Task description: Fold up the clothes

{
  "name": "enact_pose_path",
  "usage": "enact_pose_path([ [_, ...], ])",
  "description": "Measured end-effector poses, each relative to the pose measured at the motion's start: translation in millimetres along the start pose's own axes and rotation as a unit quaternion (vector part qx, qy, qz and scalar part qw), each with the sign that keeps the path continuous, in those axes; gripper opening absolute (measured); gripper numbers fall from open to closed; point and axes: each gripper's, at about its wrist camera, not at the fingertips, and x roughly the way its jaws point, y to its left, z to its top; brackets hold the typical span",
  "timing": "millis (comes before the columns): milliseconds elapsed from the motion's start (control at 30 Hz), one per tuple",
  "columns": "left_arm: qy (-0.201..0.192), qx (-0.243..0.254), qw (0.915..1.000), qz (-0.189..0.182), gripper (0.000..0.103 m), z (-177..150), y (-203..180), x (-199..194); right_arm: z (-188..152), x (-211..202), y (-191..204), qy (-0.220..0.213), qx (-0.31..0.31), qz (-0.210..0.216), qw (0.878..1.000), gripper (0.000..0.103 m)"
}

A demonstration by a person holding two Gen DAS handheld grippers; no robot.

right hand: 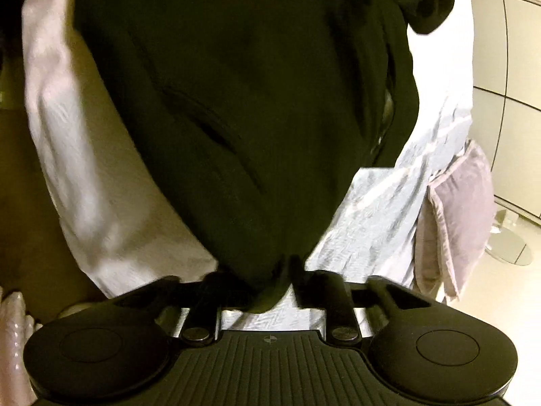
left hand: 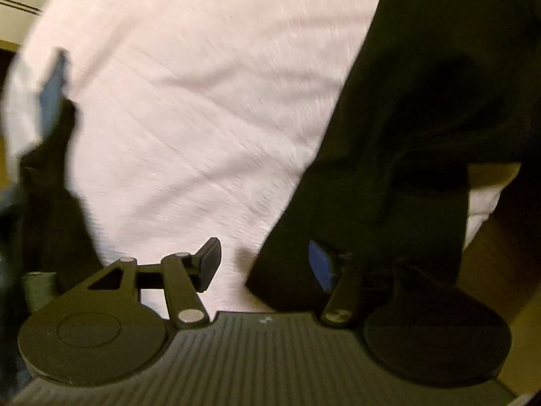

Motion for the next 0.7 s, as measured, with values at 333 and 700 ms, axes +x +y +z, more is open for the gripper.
enact_pose_path([
  [333,-0.018,-0.058,0.9979,0.024,0.001,-34.3,79.9,-52.5,25.5,-21.9,-15.6,0.064,0.040,0.015,0.997,0.073],
  [700,-0.029,-0.130,0.9906,0.032,0.037,-62.9,83.0,-52.3,24.0,-27.6,-6.7,0.110,0.044,0.029,0.993,0.079],
])
